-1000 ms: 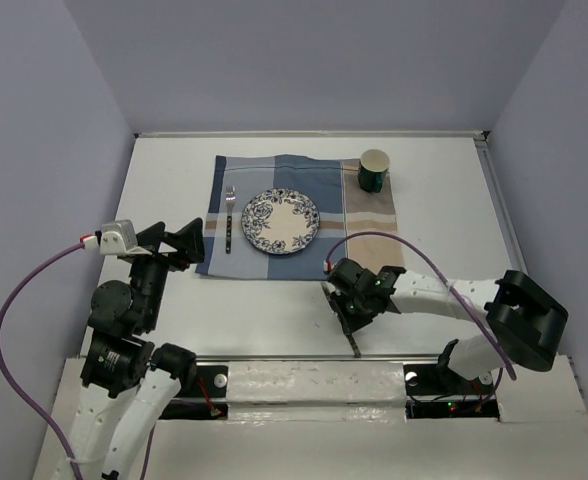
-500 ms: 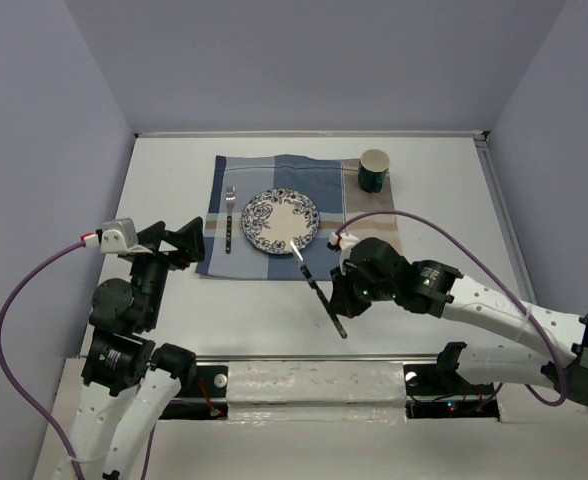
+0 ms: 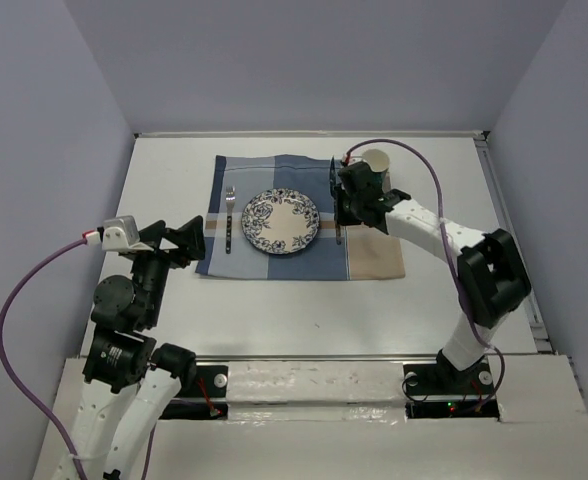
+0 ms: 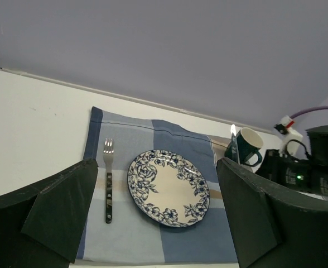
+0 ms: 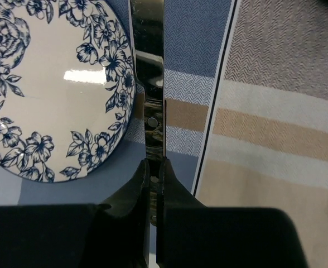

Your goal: Set the dinner table for one person

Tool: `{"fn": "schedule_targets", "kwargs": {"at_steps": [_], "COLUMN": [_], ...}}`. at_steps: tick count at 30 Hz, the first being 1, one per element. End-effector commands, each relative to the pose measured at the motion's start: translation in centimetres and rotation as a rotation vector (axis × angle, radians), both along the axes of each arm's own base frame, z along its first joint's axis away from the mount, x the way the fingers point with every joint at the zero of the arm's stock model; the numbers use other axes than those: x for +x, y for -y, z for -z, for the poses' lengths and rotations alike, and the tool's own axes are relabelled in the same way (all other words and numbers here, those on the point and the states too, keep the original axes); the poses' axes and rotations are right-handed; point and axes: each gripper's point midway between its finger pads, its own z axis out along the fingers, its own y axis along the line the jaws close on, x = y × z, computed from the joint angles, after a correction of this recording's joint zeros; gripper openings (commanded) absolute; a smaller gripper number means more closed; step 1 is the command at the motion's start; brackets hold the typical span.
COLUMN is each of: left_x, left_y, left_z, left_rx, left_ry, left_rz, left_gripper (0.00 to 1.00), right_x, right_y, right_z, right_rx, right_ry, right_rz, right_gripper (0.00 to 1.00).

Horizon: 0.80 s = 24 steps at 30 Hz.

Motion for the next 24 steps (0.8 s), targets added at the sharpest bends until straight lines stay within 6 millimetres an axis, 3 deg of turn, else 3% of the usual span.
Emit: {"fn": "schedule_targets", "kwargs": {"at_steps": [1, 9, 15, 17, 18, 20, 21, 22, 23, 24], "left_x": [0.3, 0.9, 1.2, 1.3, 1.3, 1.4, 1.5, 1.5, 1.5, 1.5], "left_y": [0.3, 0.8, 1.0, 1.0, 1.0, 1.0, 1.1, 1.2, 1.2, 1.3], "left_z": [-0.5, 0.1, 0.4, 0.5, 0.5, 0.6, 0.6, 0.7, 0.6, 0.5], "left_rx": [0.010, 0.018, 0.018, 0.017, 0.016, 0.014, 0.014, 0.014, 0.011, 0.007], "left_ry": [0.023, -0.003, -0.018, -0.021, -0.023, -0.026, -0.031, -0.033, -0.032, -0.033], "left_rz": [0.012, 0.028, 0.032, 0.031, 0.031, 0.030, 0.031, 0.038, 0.041, 0.046], "left_gripper": [0.99, 0.99, 0.99, 0.99, 0.99, 0.99, 0.99, 0.99, 0.99, 0.99], "right_x": [4.1, 5.6, 6.1, 6.0, 6.0, 5.9, 5.8, 5.7, 5.5, 5.0], "right_y": [-0.5, 2.0, 2.9, 3.0, 3.1, 3.1, 3.1, 3.0, 2.9, 2.7], "right_z": [-0.2, 5.3, 6.7, 7.0, 6.9, 6.3, 5.8, 4.1, 4.4, 2.5], "right_rx": [0.034, -0.008, -0.012, -0.015, -0.017, -0.007, 0.000, 0.025, 0.028, 0.063], "right_ry": [0.063, -0.023, -0.039, -0.050, -0.048, -0.040, -0.035, -0.009, -0.019, 0.007], "right_rz": [0.033, 0.119, 0.148, 0.155, 0.164, 0.166, 0.165, 0.161, 0.154, 0.136], "right_gripper": [0.00, 0.00, 0.00, 0.16, 0.32, 0.51, 0.56, 0.59, 0.59, 0.60]}}
